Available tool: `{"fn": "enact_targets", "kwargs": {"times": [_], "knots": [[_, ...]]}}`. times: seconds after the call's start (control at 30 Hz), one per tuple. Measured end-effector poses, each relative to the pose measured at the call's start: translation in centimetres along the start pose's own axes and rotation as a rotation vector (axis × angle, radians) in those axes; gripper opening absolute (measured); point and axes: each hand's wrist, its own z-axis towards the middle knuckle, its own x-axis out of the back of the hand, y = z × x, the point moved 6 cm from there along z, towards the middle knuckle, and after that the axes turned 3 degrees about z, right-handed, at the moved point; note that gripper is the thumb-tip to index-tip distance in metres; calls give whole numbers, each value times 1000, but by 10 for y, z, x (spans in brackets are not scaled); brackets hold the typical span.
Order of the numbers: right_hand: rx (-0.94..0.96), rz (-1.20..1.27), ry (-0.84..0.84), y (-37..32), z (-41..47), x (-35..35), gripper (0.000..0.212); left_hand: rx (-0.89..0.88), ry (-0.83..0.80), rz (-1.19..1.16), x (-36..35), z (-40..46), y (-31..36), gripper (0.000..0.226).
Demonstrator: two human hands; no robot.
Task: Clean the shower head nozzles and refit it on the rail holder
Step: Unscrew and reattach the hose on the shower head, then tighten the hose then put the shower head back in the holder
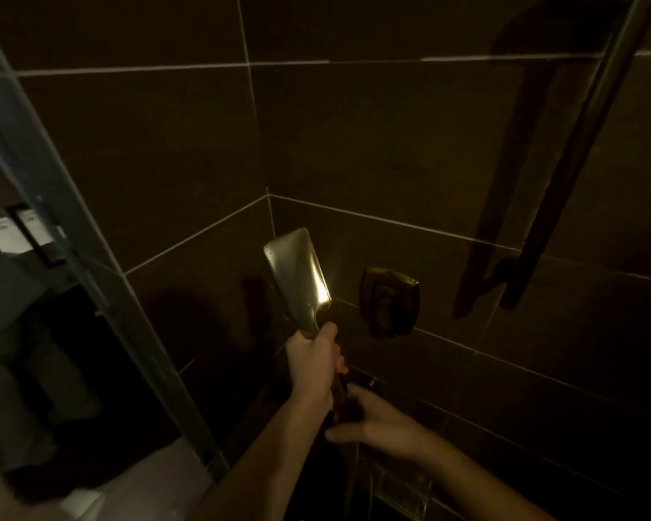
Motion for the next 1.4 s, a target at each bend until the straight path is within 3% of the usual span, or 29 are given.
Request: {"fn": "enact_targets", "kwargs": {"times": [0.07,0.2,0.27,0.37,0.5,0.73,0.93,1.4], "knots": [[-164,-75,-13,17,13,34,38,25,53,46,17,14,-5,7],[-231,-100,480,30,61,141,44,33,98,92,49,37,-17,19],[-234,-163,618,28,88,180,43,8,127,130,59,45,-19,14],[-262,-181,710,28,132,211,55,4,189,177,67,59,-29,12],[-351,52,793,47,174,233,73,24,260,154,75,73,-39,11],[-360,102,698,56,196,241,58,54,250,195,76,91,-49,11],[-379,-239,601,42,194,243,54,33,293,193,63,94,-49,8],[-350,-141,604,35,200,245,48,26,327,162,60,105,-49,9]]}}
